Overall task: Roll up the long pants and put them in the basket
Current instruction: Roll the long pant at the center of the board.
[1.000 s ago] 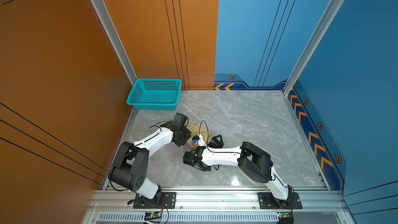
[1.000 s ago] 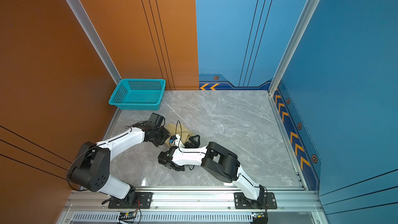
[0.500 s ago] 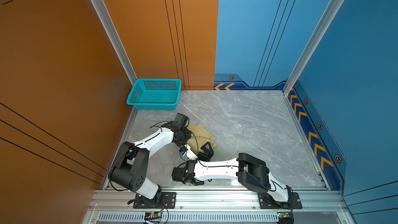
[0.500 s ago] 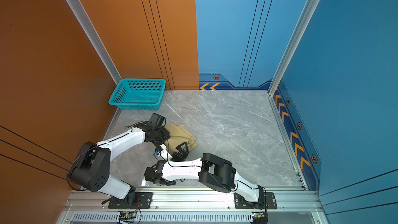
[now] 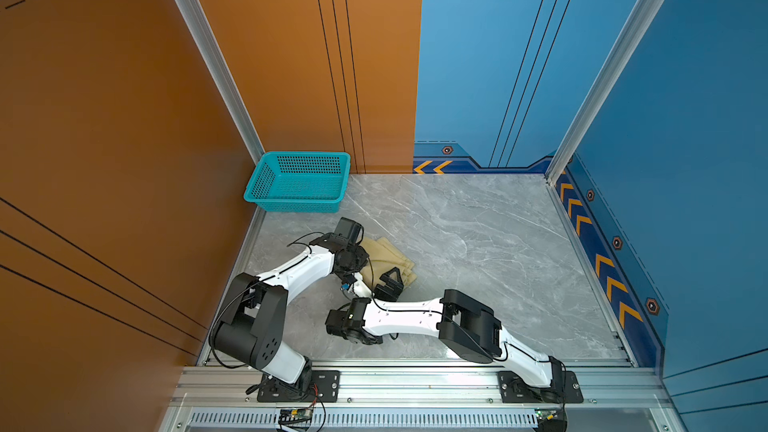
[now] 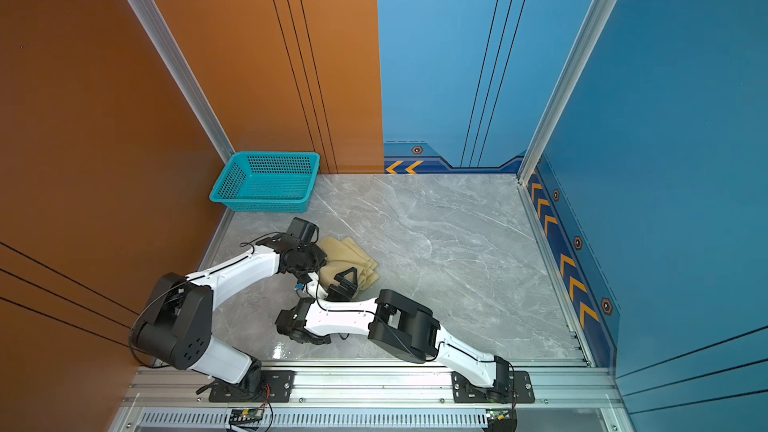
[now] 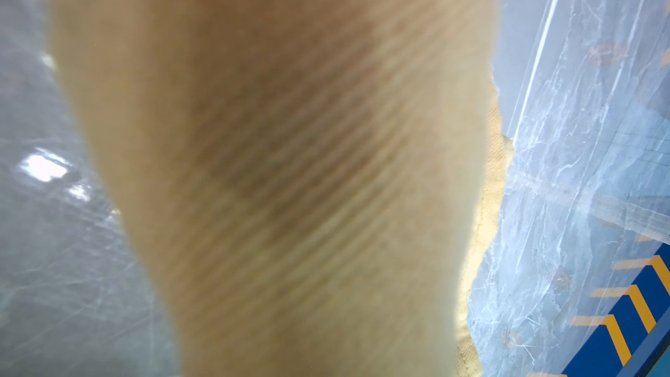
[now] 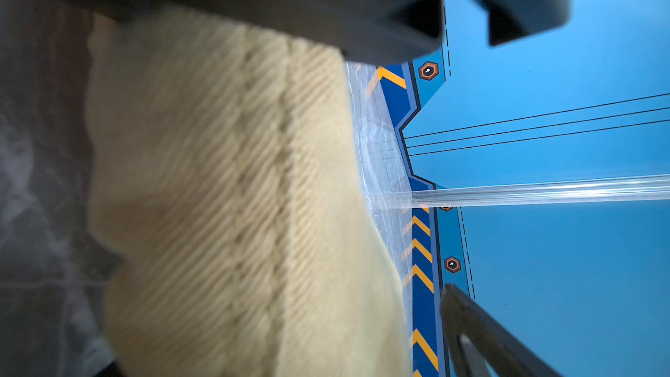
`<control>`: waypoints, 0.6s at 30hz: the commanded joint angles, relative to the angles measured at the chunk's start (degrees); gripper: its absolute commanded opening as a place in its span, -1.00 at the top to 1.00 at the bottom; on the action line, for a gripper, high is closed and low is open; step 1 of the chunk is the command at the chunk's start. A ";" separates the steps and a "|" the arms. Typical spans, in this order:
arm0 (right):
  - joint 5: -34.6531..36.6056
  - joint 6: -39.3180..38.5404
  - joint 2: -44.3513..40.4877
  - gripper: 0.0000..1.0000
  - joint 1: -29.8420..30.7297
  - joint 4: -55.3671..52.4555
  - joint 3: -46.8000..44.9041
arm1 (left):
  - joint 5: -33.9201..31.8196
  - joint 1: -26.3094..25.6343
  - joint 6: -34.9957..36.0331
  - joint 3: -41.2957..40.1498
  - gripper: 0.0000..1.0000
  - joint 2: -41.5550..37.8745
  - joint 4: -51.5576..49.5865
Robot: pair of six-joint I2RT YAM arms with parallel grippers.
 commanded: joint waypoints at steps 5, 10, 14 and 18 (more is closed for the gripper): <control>0.61 0.67 3.22 -0.94 -1.32 -1.50 0.93 | 2.88 -0.16 0.41 -0.71 1.00 -2.49 -3.56; -0.31 1.04 3.79 -0.82 -0.83 -1.87 1.57 | 3.19 0.06 0.55 -0.82 1.00 -2.70 -3.57; -3.13 1.08 4.46 -0.47 -3.31 -1.79 0.90 | 3.37 0.28 0.27 -1.51 1.00 -3.19 -3.58; -8.89 -1.19 3.05 -0.03 -5.67 0.09 -0.74 | 2.85 0.78 0.39 -2.31 1.00 -3.94 -3.40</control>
